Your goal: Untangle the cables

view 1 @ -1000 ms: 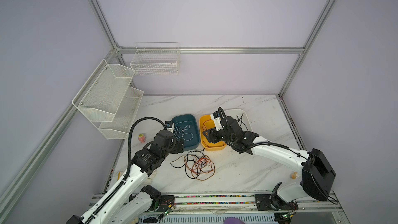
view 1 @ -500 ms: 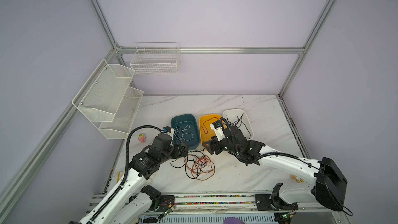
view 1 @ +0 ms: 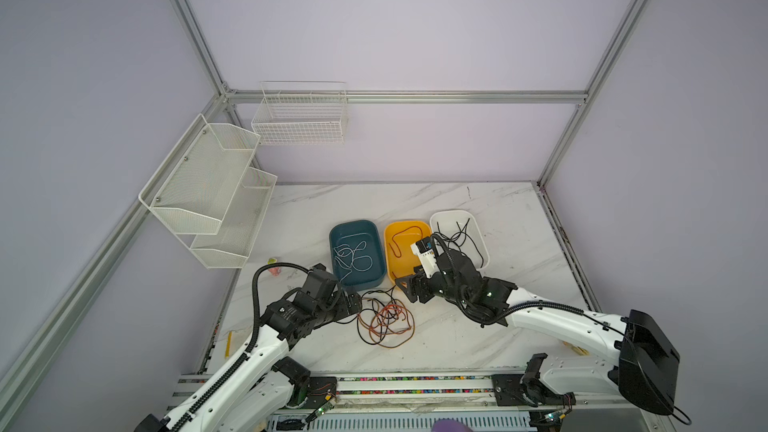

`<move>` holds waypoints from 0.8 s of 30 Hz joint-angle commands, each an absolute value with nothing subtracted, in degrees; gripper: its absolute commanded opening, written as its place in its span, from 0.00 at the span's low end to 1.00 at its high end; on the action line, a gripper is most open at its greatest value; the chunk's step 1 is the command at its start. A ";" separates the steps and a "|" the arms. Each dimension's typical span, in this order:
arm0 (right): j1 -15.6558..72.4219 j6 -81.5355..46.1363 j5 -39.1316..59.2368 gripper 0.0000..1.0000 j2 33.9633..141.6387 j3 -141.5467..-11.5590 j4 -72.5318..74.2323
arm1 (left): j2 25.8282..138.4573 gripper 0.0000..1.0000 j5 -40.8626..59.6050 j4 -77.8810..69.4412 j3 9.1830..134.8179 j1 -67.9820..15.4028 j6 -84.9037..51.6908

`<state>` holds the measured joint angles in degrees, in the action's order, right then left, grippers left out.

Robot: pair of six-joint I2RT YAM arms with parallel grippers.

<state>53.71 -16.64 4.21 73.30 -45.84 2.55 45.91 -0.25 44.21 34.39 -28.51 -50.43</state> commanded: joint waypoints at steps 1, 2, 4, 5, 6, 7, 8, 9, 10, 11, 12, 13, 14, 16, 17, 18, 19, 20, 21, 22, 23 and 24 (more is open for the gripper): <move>54.11 -16.35 3.58 0.77 73.18 -45.49 4.83 | 46.96 0.99 -3.34 42.15 32.21 -28.13 -51.55; 54.19 -16.23 3.69 0.77 73.36 -45.44 4.92 | 47.42 0.99 -3.67 41.78 32.17 -28.15 -51.07; 54.21 -16.26 3.66 0.77 73.45 -45.44 5.14 | 48.43 0.98 -4.08 41.20 32.25 -28.12 -50.30; 54.18 -16.26 3.60 0.77 73.43 -45.37 5.25 | 48.96 0.97 -4.36 41.01 32.43 -28.10 -49.99; 54.18 -16.20 3.68 0.77 73.41 -45.33 5.51 | 49.48 0.97 -4.60 40.96 32.56 -28.12 -49.52; 54.23 -16.32 3.69 0.77 73.44 -45.11 5.69 | 49.97 0.96 -4.98 40.88 32.76 -28.12 -49.24; 54.23 -16.30 3.69 0.78 73.40 -45.01 5.92 | 50.29 0.96 -5.26 40.85 32.94 -28.14 -49.06; 54.21 -16.32 3.74 0.78 73.41 -44.81 6.11 | 50.58 0.95 -5.44 40.66 33.04 -28.14 -48.73; 54.17 -16.43 3.78 0.78 73.51 -44.72 6.23 | 50.70 0.93 -5.52 40.31 33.03 -28.16 -48.33; 54.18 -16.52 3.86 0.78 73.61 -44.69 6.33 | 50.90 0.92 -5.58 40.03 32.98 -28.13 -48.10; 54.22 -16.52 3.90 0.78 73.67 -44.61 6.41 | 50.97 0.89 -5.56 39.92 32.96 -28.15 -47.85; 54.26 -16.57 4.03 0.78 73.76 -44.65 6.50 | 51.06 0.85 -5.49 39.66 32.96 -28.13 -47.58; 54.23 -16.62 4.06 0.78 73.74 -44.63 6.59 | 51.06 0.81 -5.17 39.32 32.87 -28.13 -47.30; 54.31 -16.75 4.13 0.78 73.88 -44.65 6.51 | 51.07 0.78 -4.55 38.73 32.63 -28.15 -47.04; 54.32 -16.78 4.13 0.78 73.82 -44.65 6.58 | 51.06 0.75 -4.17 38.32 32.52 -28.14 -46.86; 54.39 -16.88 4.14 0.78 73.81 -44.65 6.64 | 51.09 0.72 -3.77 37.95 32.37 -28.12 -46.77; 54.41 -16.85 4.22 0.78 73.81 -44.73 6.68 | 51.09 0.68 -3.23 37.50 32.14 -28.19 -46.61; 54.52 -16.87 4.31 0.78 73.83 -44.82 6.70 | 51.14 0.66 -2.79 37.21 31.96 -28.22 -46.53; 54.62 -16.87 4.34 0.78 73.83 -44.99 6.60 | 51.24 0.65 -2.36 36.97 31.90 -28.19 -46.41; 54.59 -16.77 4.22 0.78 73.88 -45.13 6.51 | 51.48 0.64 -1.97 36.95 31.97 -28.22 -46.24; 54.74 -16.57 4.42 0.78 73.85 -45.26 6.35 | 51.64 0.63 -1.53 36.99 32.13 -28.17 -46.07; 54.80 -16.40 4.72 0.78 73.84 -45.32 6.18 | 51.76 0.61 -0.89 37.00 32.33 -28.25 -45.85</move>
<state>54.17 -16.64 4.12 73.56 -44.97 5.34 51.62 -2.92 39.05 34.11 -28.51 -47.27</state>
